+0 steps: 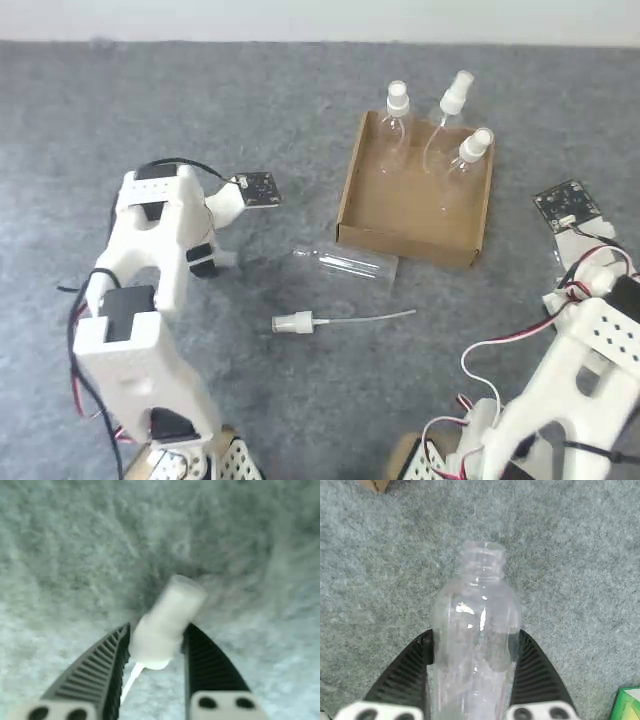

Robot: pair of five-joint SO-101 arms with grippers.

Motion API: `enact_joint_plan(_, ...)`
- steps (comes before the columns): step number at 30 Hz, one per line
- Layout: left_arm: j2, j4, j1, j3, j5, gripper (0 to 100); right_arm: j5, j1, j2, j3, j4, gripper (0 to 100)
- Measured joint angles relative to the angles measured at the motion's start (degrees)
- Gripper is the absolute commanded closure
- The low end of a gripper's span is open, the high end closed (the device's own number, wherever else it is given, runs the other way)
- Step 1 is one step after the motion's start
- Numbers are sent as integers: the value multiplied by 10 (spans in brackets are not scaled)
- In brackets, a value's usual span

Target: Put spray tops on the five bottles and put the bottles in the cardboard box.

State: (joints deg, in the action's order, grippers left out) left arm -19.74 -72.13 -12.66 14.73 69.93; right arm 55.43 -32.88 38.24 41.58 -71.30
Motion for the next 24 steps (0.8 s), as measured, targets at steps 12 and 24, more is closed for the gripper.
enact_joint_plan(12, 28, -47, 32, 0, -274, 987, 0, 0, 0, 0, 0, 993)
enact_joint_plan(24, 30, -142, 25, 0, -395, 813, 0, 0, 0, 0, 0, 993)
